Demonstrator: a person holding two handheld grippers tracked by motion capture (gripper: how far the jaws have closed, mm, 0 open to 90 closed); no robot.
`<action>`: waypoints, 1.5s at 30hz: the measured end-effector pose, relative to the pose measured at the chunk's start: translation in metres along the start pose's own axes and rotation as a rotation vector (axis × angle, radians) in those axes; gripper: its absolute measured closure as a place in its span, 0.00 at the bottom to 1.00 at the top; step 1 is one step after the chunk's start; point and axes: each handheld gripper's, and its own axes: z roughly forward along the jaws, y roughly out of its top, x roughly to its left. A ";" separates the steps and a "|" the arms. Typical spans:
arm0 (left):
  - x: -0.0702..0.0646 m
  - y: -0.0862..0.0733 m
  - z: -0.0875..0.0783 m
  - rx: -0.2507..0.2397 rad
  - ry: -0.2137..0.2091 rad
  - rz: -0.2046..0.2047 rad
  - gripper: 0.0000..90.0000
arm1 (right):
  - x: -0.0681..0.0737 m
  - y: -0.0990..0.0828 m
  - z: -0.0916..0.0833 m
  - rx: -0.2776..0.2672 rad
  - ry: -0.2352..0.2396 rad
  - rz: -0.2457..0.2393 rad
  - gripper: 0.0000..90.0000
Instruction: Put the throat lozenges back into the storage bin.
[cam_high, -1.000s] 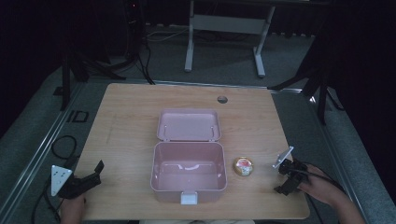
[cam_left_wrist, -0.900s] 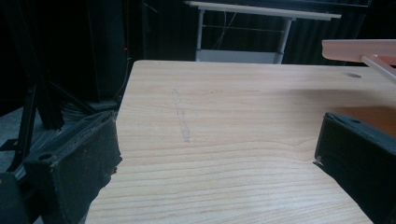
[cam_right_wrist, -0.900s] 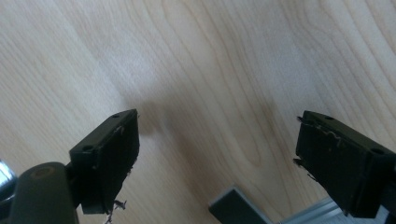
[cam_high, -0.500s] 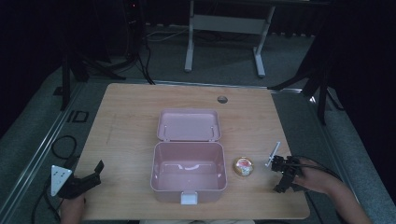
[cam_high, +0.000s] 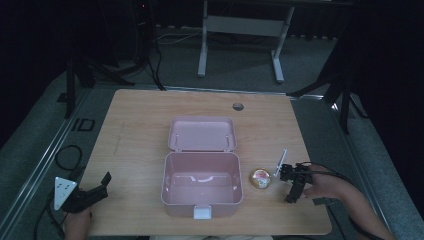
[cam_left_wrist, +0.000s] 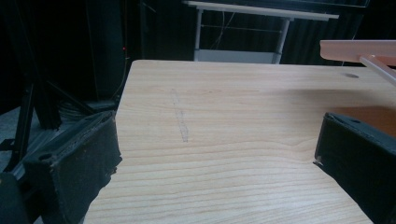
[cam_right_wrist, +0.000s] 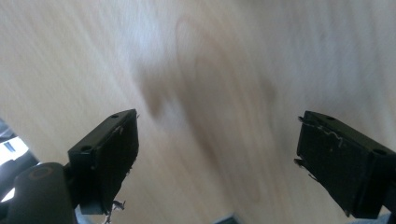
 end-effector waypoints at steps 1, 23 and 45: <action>0.000 0.000 0.000 0.000 0.000 0.000 0.00 | 0.000 0.000 0.000 0.000 0.000 0.000 0.14; 0.000 0.000 0.000 0.003 -0.009 -0.001 0.00 | -0.006 0.063 0.004 0.000 -0.011 -0.075 0.14; 0.000 0.000 0.000 0.005 -0.014 0.000 0.00 | -0.001 0.099 0.007 0.025 -0.024 -0.155 0.22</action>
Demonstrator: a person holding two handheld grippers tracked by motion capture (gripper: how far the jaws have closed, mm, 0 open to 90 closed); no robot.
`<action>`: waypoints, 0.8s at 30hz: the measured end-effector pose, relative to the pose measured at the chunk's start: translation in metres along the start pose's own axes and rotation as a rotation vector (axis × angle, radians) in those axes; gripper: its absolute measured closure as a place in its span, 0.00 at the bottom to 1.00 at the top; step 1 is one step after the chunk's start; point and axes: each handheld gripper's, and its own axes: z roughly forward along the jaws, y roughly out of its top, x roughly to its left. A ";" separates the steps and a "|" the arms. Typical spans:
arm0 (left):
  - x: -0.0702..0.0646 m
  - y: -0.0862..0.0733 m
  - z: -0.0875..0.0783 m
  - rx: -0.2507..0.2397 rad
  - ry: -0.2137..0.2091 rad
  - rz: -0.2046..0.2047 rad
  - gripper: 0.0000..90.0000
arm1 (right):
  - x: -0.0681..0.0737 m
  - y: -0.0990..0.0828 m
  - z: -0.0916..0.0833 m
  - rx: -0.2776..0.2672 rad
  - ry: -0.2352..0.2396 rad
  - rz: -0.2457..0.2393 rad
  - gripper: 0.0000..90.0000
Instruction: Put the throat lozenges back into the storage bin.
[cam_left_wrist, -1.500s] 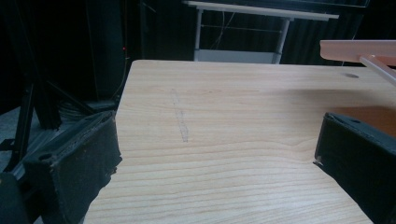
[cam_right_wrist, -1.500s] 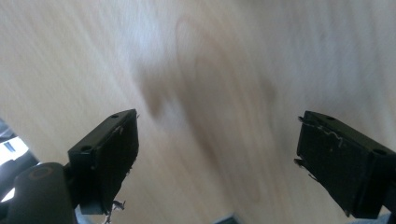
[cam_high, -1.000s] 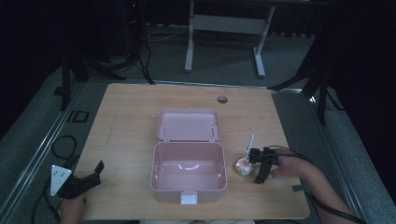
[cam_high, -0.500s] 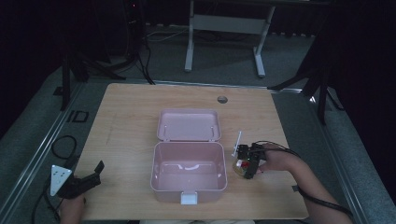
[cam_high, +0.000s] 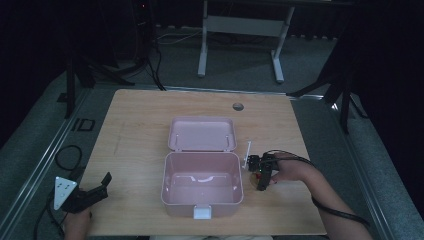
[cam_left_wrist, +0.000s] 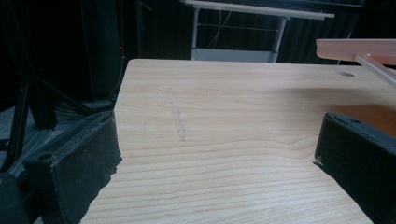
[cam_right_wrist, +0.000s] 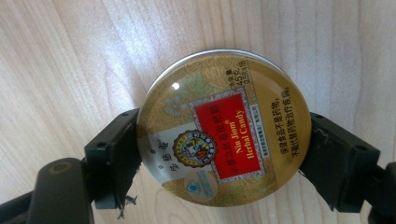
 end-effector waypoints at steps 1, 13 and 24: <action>0.000 0.000 0.000 0.000 0.000 0.000 0.00 | 0.001 -0.001 -0.001 0.010 0.012 -0.002 0.22; 0.000 0.000 0.000 0.001 0.002 0.001 0.00 | 0.016 -0.012 -0.021 0.018 0.041 -0.024 0.22; 0.000 0.000 0.000 0.002 0.002 0.000 0.00 | 0.040 -0.020 -0.041 0.029 0.073 -0.044 0.22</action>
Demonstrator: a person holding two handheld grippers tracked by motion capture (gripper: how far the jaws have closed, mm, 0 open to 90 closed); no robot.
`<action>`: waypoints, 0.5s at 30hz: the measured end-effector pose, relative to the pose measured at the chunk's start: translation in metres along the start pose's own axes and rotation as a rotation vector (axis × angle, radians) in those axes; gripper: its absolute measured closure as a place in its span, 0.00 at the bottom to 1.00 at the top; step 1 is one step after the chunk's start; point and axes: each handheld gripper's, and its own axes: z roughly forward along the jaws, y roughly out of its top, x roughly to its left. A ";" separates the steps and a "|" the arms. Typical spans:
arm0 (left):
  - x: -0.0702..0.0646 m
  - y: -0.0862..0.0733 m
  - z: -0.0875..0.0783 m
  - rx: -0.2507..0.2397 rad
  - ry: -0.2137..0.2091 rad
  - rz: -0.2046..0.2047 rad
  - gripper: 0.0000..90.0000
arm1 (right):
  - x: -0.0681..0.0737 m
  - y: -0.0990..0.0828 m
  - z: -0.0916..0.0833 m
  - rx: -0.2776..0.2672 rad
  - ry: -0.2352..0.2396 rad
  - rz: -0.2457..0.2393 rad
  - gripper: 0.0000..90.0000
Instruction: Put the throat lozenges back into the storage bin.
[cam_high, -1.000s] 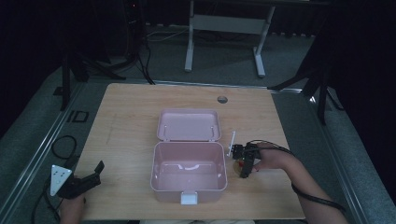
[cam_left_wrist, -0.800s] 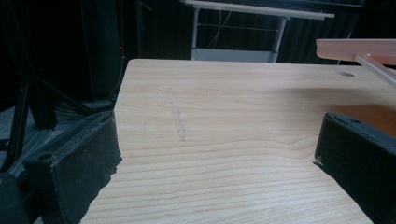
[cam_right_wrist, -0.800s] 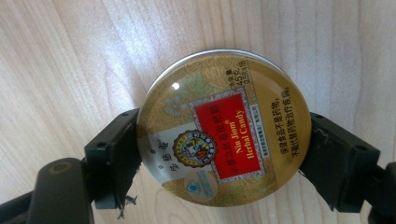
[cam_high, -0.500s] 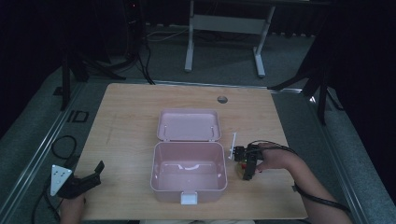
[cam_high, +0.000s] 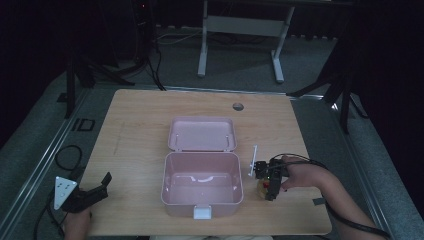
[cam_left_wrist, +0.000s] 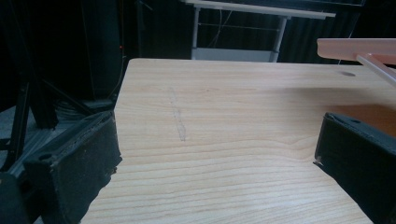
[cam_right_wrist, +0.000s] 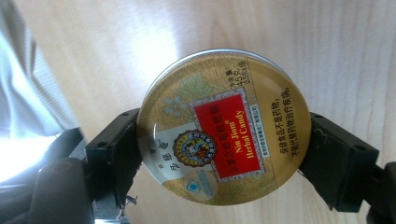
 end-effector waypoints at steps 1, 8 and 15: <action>0.000 0.000 0.000 0.000 0.000 0.000 0.00 | 0.003 -0.001 -0.002 0.001 -0.003 -0.002 0.22; 0.000 0.000 0.000 0.001 0.001 0.000 0.00 | 0.023 -0.005 -0.011 -0.006 0.001 -0.032 0.22; 0.000 0.000 0.000 0.002 0.003 -0.002 0.00 | 0.036 -0.003 -0.030 -0.039 -0.016 -0.046 0.22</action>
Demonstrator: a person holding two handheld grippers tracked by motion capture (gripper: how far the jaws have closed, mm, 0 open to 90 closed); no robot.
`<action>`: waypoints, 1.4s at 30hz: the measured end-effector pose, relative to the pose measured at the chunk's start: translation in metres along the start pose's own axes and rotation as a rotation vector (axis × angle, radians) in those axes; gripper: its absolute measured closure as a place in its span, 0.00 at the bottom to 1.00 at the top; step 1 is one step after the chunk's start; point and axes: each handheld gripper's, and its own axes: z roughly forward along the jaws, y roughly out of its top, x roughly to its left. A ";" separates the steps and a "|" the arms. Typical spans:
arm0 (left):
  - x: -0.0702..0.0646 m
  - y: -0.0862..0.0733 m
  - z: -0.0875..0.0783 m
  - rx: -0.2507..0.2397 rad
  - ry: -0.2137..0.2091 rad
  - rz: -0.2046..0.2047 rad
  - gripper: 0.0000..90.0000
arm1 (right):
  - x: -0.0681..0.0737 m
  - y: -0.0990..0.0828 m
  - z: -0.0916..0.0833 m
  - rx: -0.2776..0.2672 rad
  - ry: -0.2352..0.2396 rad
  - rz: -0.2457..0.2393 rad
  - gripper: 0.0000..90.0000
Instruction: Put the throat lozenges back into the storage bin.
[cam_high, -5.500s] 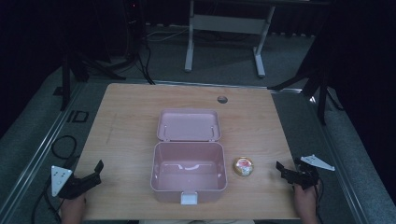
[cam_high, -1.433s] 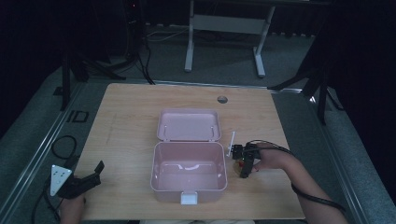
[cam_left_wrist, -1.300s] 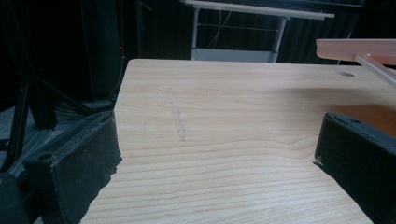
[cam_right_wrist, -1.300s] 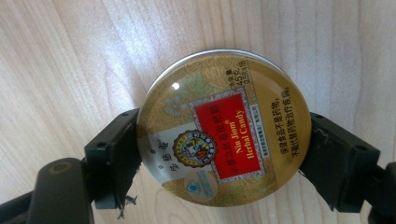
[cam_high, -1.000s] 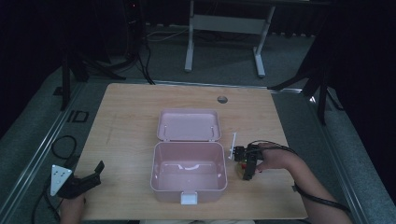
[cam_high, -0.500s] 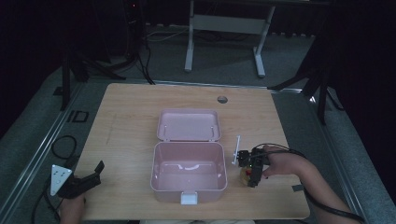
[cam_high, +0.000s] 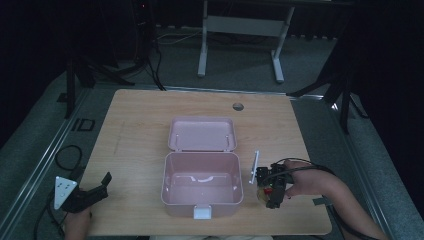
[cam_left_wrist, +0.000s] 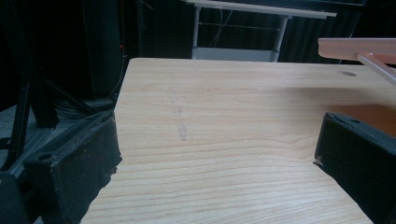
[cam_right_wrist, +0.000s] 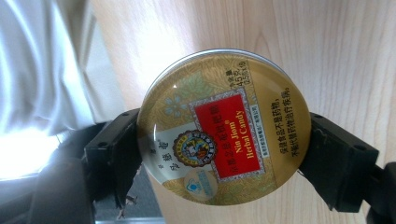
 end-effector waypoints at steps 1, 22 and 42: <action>0.000 0.000 0.000 0.000 0.001 0.000 0.00 | 0.002 0.001 -0.005 -0.004 -0.003 -0.001 0.22; 0.000 0.000 0.000 -0.002 -0.001 -0.003 0.00 | 0.029 0.033 -0.071 0.008 -0.079 -0.091 0.22; 0.001 0.000 0.000 -0.003 -0.007 -0.006 0.00 | 0.036 0.102 -0.077 -0.022 -0.075 -0.185 0.22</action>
